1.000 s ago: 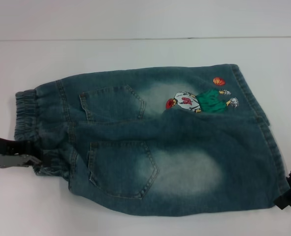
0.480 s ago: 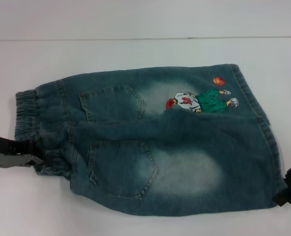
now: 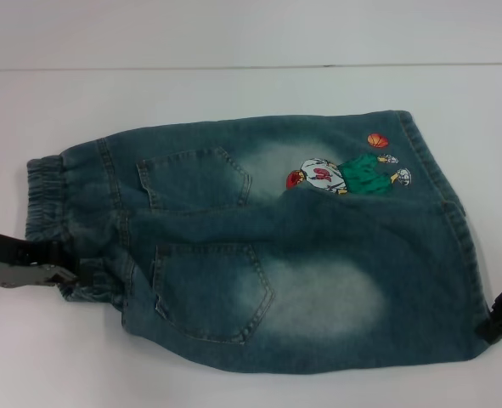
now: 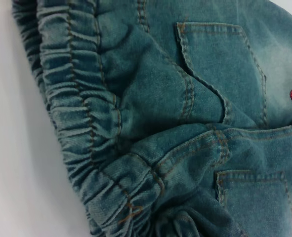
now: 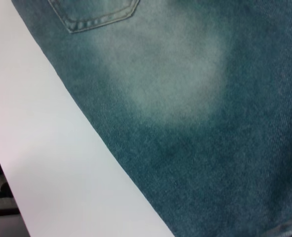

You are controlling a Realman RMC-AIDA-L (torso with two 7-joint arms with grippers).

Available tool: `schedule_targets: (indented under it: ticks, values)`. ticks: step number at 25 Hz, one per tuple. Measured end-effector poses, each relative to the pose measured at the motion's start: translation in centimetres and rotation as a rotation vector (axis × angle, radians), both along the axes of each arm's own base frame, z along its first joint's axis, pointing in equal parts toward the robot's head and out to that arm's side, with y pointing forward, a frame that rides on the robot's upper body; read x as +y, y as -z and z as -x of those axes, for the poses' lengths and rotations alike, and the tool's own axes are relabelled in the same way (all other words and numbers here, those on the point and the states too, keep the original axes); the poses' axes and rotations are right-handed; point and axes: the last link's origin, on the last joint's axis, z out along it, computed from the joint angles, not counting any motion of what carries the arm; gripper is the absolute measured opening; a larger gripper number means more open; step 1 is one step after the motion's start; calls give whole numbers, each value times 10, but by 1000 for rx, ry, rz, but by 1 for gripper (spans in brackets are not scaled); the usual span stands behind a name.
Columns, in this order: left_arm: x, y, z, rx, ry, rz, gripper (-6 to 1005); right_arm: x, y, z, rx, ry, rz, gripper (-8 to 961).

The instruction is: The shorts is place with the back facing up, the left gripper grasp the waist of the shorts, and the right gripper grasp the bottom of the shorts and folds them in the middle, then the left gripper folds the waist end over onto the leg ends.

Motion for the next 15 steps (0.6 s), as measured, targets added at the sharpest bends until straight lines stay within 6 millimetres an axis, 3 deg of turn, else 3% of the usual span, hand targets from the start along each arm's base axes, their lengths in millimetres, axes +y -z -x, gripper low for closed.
schedule_targets:
  ticks: [7, 10, 15]
  values:
    - [0, -2, 0, -2, -4, -3, 89, 1, 2, -3, 6, 0, -28, 17]
    - [0, -6, 0, -20, -10, -14, 90, 1, 0, -3, 75, 2, -64, 10]
    - [4, -25, 3, -88, -34, -110, 92, 9, -26, -6, 249, 29, -245, 6]
